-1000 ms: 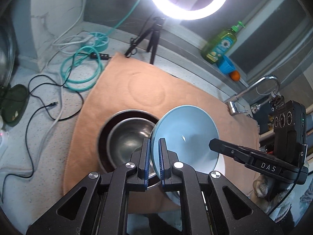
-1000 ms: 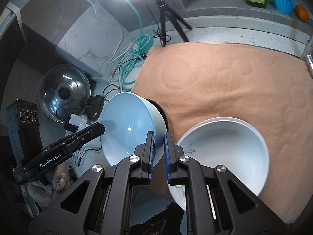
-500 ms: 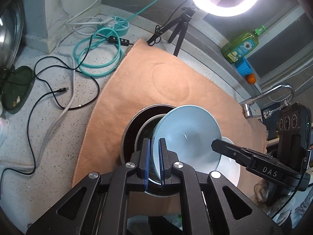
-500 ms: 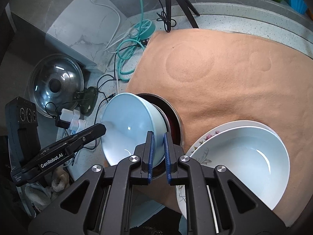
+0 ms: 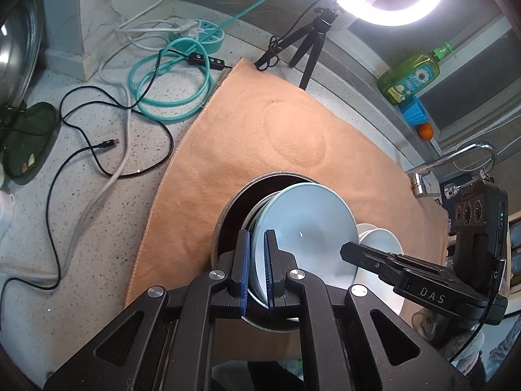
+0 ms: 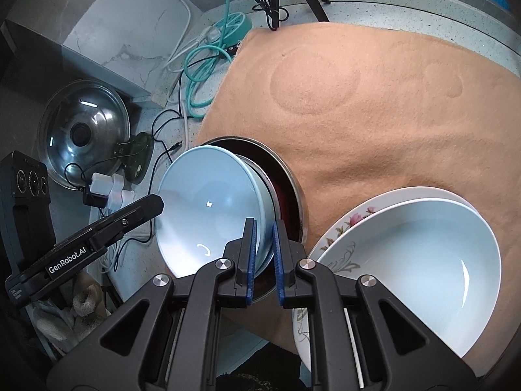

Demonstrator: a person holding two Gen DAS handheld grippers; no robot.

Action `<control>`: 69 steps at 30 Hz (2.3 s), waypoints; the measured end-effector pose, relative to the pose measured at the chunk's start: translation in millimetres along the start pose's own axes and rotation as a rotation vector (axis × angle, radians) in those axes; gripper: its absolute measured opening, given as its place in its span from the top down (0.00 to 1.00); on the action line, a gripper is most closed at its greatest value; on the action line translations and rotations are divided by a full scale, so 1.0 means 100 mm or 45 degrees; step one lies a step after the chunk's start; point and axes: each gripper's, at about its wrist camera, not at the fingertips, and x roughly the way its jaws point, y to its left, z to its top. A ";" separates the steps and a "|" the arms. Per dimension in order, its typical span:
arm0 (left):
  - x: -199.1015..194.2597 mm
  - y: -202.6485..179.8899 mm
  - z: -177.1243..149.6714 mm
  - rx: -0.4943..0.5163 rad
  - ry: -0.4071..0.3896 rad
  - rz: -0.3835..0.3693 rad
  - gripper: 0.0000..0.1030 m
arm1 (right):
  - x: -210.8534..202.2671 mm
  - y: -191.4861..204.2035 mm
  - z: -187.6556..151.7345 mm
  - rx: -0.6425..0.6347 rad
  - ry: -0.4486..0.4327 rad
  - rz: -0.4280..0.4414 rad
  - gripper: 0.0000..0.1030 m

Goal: Organize plates and bowls
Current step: 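Lower the pale blue bowl into the red-bottomed steel bowl, then lift the nested bowl stack by its rim with both grippers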

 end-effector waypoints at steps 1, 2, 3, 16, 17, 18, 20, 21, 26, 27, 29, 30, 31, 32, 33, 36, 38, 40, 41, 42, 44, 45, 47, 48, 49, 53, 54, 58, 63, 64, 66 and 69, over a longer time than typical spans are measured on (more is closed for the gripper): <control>0.01 0.00 0.00 -0.002 0.003 0.000 0.93 | 0.01 0.00 0.00 0.000 0.003 -0.001 0.90; 0.01 0.01 0.00 -0.003 0.004 0.000 0.93 | 0.01 0.00 0.00 -0.002 0.004 -0.002 0.90; 0.01 0.01 0.00 -0.002 0.004 0.001 0.93 | 0.02 0.00 0.00 -0.004 0.005 -0.003 0.90; 0.02 0.01 -0.03 -0.002 0.006 0.009 0.93 | 0.02 -0.01 0.00 -0.031 0.002 -0.006 0.89; 0.01 0.01 -0.03 -0.003 0.002 0.010 0.93 | 0.01 -0.01 -0.01 -0.033 0.003 -0.004 0.89; 0.00 0.01 -0.03 -0.004 -0.002 0.009 0.93 | 0.00 -0.01 -0.01 -0.034 -0.001 0.001 0.89; -0.02 0.01 -0.04 -0.005 -0.012 0.010 0.93 | -0.03 0.00 -0.02 -0.042 -0.010 0.003 0.89; -0.04 0.02 -0.04 -0.005 -0.017 0.008 0.93 | -0.04 0.00 -0.02 -0.050 -0.014 0.001 0.89; -0.15 0.04 -0.07 -0.016 -0.060 0.000 0.93 | -0.17 -0.02 -0.04 -0.057 -0.051 0.022 0.81; -0.17 0.06 -0.08 -0.025 -0.070 -0.002 0.93 | -0.20 -0.04 -0.05 -0.053 -0.069 0.028 0.78; -0.20 0.10 -0.11 -0.055 -0.086 -0.022 0.93 | -0.27 -0.07 -0.05 -0.039 -0.100 0.048 0.70; -0.22 0.12 -0.13 -0.069 -0.096 -0.026 0.93 | -0.31 -0.10 -0.06 -0.028 -0.115 0.056 0.70; -0.24 0.14 -0.15 -0.080 -0.109 -0.023 0.93 | -0.34 -0.13 -0.07 -0.017 -0.128 0.061 0.70; -0.24 0.16 -0.17 -0.090 -0.117 -0.021 0.93 | -0.36 -0.16 -0.08 -0.008 -0.138 0.061 0.70; -0.24 0.19 -0.18 -0.103 -0.119 -0.024 0.93 | -0.39 -0.19 -0.08 0.002 -0.148 0.060 0.70; -0.21 0.25 -0.23 -0.142 -0.113 -0.043 0.93 | -0.42 -0.30 -0.09 0.030 -0.158 0.057 0.70; -0.18 0.30 -0.25 -0.166 -0.105 -0.046 0.93 | -0.41 -0.36 -0.09 0.044 -0.153 0.056 0.70; -0.14 0.33 -0.26 -0.184 -0.094 -0.043 0.93 | -0.40 -0.40 -0.09 0.048 -0.146 0.048 0.70; -0.13 0.34 -0.26 -0.189 -0.090 -0.047 0.93 | -0.39 -0.41 -0.10 0.048 -0.145 0.043 0.70; -0.12 0.34 -0.26 -0.193 -0.086 -0.051 0.93 | -0.38 -0.42 -0.09 0.047 -0.141 0.041 0.70; -0.09 0.35 -0.26 -0.197 -0.077 -0.061 0.93 | -0.35 -0.42 -0.08 0.047 -0.128 0.044 0.70; -0.08 0.35 -0.26 -0.196 -0.074 -0.057 0.93 | -0.33 -0.42 -0.07 0.047 -0.123 0.044 0.70; -0.06 0.34 -0.25 -0.198 -0.066 -0.053 0.92 | -0.28 -0.42 -0.06 0.051 -0.109 0.042 0.70; -0.05 0.35 -0.25 -0.198 -0.063 -0.053 0.92 | -0.26 -0.42 -0.05 0.053 -0.101 0.044 0.70; -0.04 0.35 -0.24 -0.197 -0.061 -0.048 0.92 | -0.23 -0.42 -0.04 0.058 -0.092 0.050 0.70; 0.01 0.36 -0.23 -0.198 -0.046 -0.041 0.92 | -0.14 -0.44 -0.02 0.073 -0.074 0.055 0.70; 0.02 0.36 -0.23 -0.197 -0.044 -0.039 0.92 | -0.13 -0.44 -0.02 0.078 -0.071 0.062 0.70; 0.07 0.37 -0.21 -0.192 -0.030 -0.038 0.92 | -0.08 -0.43 0.00 0.077 -0.057 0.058 0.78; 0.11 0.35 -0.20 -0.177 -0.022 -0.030 0.93 | -0.02 -0.43 0.03 0.081 -0.039 0.066 0.81; 0.12 0.35 -0.20 -0.181 -0.020 -0.033 0.93 | -0.01 -0.42 0.03 0.077 -0.036 0.067 0.81; 0.13 0.36 -0.19 -0.185 -0.016 -0.037 0.93 | 0.02 -0.40 0.04 0.067 -0.026 0.067 0.83; 0.16 0.35 -0.19 -0.181 -0.011 -0.032 0.93 | 0.08 -0.36 0.05 0.051 -0.009 0.064 0.87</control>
